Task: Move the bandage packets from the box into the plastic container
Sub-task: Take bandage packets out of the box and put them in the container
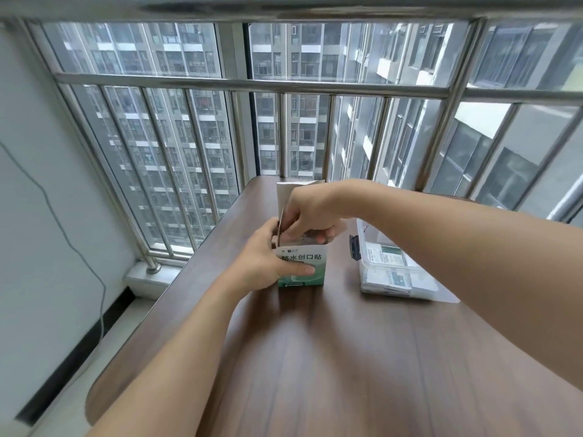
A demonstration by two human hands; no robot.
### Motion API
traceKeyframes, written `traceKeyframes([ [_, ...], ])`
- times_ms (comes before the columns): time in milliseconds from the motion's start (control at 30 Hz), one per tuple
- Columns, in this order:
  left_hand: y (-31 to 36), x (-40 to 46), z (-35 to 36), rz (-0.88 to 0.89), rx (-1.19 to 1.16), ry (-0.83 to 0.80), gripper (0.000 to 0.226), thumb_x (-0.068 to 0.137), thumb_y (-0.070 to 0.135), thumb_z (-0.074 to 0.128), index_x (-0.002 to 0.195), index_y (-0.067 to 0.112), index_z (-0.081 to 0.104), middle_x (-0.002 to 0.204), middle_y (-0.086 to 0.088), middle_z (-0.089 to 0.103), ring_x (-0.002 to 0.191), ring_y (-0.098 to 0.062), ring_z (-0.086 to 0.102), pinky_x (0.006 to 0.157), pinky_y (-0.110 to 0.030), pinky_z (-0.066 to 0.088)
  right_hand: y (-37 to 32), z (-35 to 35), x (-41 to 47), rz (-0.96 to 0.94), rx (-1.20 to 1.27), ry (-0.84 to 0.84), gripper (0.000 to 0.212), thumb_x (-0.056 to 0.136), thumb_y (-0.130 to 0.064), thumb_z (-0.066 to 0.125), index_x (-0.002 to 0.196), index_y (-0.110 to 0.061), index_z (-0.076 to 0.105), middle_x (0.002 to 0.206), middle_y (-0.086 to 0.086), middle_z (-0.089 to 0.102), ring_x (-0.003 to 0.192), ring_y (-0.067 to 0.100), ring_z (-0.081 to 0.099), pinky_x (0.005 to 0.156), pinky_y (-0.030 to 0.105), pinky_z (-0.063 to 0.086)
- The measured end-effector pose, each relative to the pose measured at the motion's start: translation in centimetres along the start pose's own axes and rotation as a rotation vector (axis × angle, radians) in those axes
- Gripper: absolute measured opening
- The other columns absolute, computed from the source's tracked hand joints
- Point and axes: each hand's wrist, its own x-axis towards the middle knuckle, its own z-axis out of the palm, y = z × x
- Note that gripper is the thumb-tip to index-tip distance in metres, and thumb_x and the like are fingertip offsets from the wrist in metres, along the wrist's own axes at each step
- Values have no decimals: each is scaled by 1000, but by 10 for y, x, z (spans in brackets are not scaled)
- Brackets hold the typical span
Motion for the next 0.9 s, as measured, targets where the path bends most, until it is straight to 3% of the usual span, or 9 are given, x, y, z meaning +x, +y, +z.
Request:
traceKeyframes([
  [167,3,0,4,-16,-16,3,73,54,-12,92,116,1,55,109,-13,70,86,-9,71,71,-24,57,11,-4,0,52,104,-2,13,95,-31,67,85,-34,74,44,-6,59,43,13,51,45,21,49],
  [333,0,1,3,-2,-30,11,83,44,5,96,118,8,58,115,-14,71,96,-19,71,77,-30,58,5,1,5,7,-139,59,33,95,-20,61,68,-38,67,51,0,64,39,16,57,60,32,59],
  [433,-1,0,3,0,-39,17,86,42,11,96,120,10,59,117,-15,70,102,-25,72,82,-38,60,0,8,6,10,-245,86,29,87,-11,59,65,-30,63,54,4,65,39,18,58,51,30,59],
  [533,0,-2,2,-8,-21,21,87,42,11,96,120,10,59,114,-13,72,103,-28,72,83,-42,61,-4,15,7,-5,-290,150,43,85,-3,58,55,-32,52,61,6,61,46,22,58,42,24,52],
  [633,1,-2,-2,-27,-27,48,77,49,-9,94,115,9,58,106,-10,73,95,-22,73,75,-33,61,0,14,9,-26,-194,234,27,81,-3,65,63,-24,64,66,5,62,53,20,58,34,17,44],
  [700,4,-4,-3,-32,-40,72,73,55,-18,89,115,8,57,101,-8,71,85,-11,74,70,-27,60,4,7,6,-47,-72,286,16,78,-12,75,67,-22,70,69,7,69,58,20,63,43,22,51],
  [800,5,-6,-5,-34,-51,90,77,56,-17,89,121,7,55,111,-14,69,88,-12,74,72,-30,62,6,-4,-9,-68,48,312,10,79,-18,81,76,-11,74,76,11,74,61,20,67,57,36,60],
  [900,8,-8,-2,-14,-48,96,80,56,-13,91,124,7,53,115,-11,69,93,-11,73,77,-33,63,10,-15,-27,-91,120,386,8,84,-17,79,80,-11,75,73,0,74,60,14,68,55,30,59],
])
